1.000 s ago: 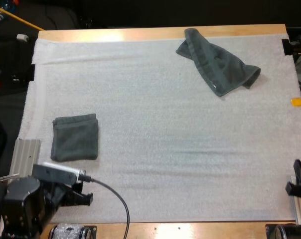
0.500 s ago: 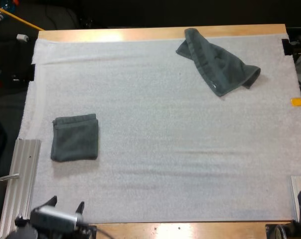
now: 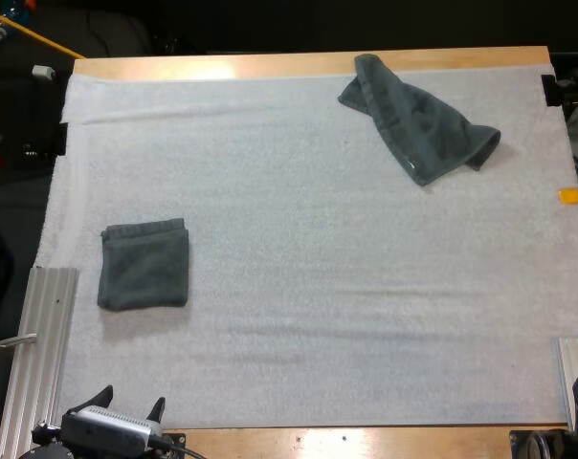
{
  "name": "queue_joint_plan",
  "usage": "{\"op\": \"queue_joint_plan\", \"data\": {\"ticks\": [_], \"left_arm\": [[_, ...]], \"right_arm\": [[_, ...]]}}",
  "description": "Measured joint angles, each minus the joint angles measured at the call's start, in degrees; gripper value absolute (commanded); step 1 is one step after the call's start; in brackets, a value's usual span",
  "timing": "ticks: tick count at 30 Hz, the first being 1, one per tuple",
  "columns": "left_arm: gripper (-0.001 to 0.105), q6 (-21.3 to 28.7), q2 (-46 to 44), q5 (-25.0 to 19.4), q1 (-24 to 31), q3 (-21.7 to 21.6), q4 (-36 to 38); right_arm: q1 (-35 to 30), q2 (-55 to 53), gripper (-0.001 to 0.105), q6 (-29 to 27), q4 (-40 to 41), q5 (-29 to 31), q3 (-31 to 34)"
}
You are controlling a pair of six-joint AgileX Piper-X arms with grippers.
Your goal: Pick towel from pile, fold and stack
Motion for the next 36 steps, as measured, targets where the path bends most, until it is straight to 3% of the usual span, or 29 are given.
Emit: {"op": "queue_joint_plan", "data": {"ticks": [6,19,36], "left_arm": [[0.060,0.0,0.0,0.0,0.0,0.0,-3.1],[0.060,0.4,0.0,0.0,0.0,0.3,-25.8],[0.060,0.4,0.0,0.0,0.0,12.1,-28.6]], "right_arm": [[0.0,0.0,0.061,0.0,-6.1,0.3,0.0],[0.0,0.0,0.061,0.0,-20.5,0.3,0.1],[0.0,0.0,0.061,0.0,-25.4,0.7,15.3]]}}
